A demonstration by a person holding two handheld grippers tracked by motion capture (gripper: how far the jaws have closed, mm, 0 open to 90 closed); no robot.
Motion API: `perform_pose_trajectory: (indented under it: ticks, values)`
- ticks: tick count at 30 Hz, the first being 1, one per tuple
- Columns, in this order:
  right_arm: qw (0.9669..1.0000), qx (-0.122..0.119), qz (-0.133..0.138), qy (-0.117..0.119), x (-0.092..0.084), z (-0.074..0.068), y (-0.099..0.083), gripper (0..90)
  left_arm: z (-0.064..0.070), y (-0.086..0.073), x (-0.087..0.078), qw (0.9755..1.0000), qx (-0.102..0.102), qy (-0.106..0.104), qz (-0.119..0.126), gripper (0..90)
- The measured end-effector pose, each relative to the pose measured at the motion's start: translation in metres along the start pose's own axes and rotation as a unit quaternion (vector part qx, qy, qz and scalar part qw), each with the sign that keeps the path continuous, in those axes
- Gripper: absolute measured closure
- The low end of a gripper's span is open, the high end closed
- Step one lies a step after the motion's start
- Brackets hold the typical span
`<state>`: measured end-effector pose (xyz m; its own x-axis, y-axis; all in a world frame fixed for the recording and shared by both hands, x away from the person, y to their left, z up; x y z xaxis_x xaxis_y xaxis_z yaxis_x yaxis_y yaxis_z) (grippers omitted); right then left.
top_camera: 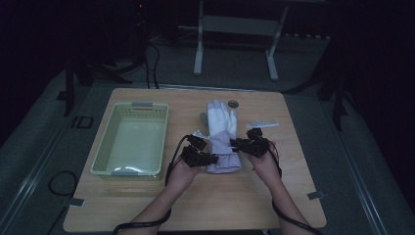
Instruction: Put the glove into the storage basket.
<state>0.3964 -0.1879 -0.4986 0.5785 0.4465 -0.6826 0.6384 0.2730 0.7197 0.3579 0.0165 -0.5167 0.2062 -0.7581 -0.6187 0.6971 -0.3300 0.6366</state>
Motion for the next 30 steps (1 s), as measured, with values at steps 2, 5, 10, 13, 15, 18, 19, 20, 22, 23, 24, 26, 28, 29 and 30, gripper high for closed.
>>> perform_pose_trajectory:
  ticks: [2, 5, 10, 13, 15, 18, 19, 20, 22, 23, 24, 26, 28, 29, 30]
  values:
    - [1.0, -0.003, 0.004, 0.002, -0.003, -0.004, 0.006, 82.1, 0.001, 0.004, -0.01, 1.0, 0.002, 0.003, 0.003, 76.2]
    - [0.9999, -0.008, 0.005, 0.003, -0.004, -0.009, 0.013, 82.0, 0.001, 0.007, -0.019, 1.0, 0.006, 0.007, 0.001, 76.2]
    - [0.9998, -0.011, 0.014, 0.006, -0.008, -0.022, 0.026, 82.1, 0.0, 0.011, -0.039, 0.9998, 0.012, 0.012, 0.002, 76.1]
    - [0.9996, -0.018, 0.022, 0.008, -0.01, -0.032, 0.034, 82.0, -0.001, 0.013, -0.052, 0.9998, 0.015, 0.014, 0.002, 76.1]
    - [0.9994, -0.022, 0.025, 0.011, -0.01, -0.038, 0.039, 82.0, -0.003, 0.013, -0.061, 0.9997, 0.018, 0.018, 0.002, 76.1]
    - [0.9991, -0.029, 0.028, 0.013, -0.01, -0.046, 0.044, 82.0, -0.004, 0.013, -0.068, 0.9997, 0.016, 0.02, 0.0, 76.1]
    - [0.999, -0.03, 0.03, 0.013, -0.01, -0.048, 0.045, 82.1, -0.005, 0.013, -0.071, 0.9997, 0.015, 0.021, -0.001, 76.1]
    - [0.999, -0.03, 0.029, 0.015, -0.009, -0.051, 0.047, 82.1, -0.005, 0.013, -0.074, 0.9996, 0.016, 0.023, -0.003, 76.1]
    - [0.9989, -0.031, 0.028, 0.018, -0.008, -0.055, 0.05, 82.1, -0.007, 0.012, -0.079, 0.9996, 0.015, 0.024, -0.003, 76.1]
    - [0.9989, -0.033, 0.028, 0.02, -0.007, -0.057, 0.051, 82.0, -0.007, 0.012, -0.082, 0.9996, 0.015, 0.025, -0.004, 76.1]
    - [0.9989, -0.031, 0.029, 0.021, -0.007, -0.059, 0.053, 82.1, -0.008, 0.012, -0.085, 0.9995, 0.017, 0.028, -0.005, 76.1]
    - [0.9987, -0.034, 0.03, 0.023, -0.005, -0.064, 0.056, 82.1, -0.011, 0.012, -0.092, 0.9994, 0.018, 0.029, -0.007, 75.9]
    - [0.9985, -0.036, 0.032, 0.024, -0.003, -0.07, 0.059, 82.1, -0.014, 0.012, -0.097, 0.9995, 0.016, 0.026, -0.011, 75.9]
    - [0.9985, -0.037, 0.032, 0.026, -0.002, -0.073, 0.061, 82.1, -0.017, 0.011, -0.102, 0.9994, 0.016, 0.03, -0.011, 75.9]
    - [0.9984, -0.038, 0.032, 0.029, 0.0, -0.077, 0.063, 82.1, -0.018, 0.01, -0.104, 0.9994, 0.016, 0.029, -0.012, 75.9]
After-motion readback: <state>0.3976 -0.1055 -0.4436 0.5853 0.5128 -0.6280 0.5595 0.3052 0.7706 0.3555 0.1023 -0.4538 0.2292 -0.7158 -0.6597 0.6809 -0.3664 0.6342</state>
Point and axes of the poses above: each handheld gripper's, and its own axes: x roughly forward along the jaws, y roughly out of its top, z roughly to its right, the point moved 2 cm from there along x, roughly forward along the jaws, and after that the axes turned 8 degrees about -y, right-handed, at the moved point
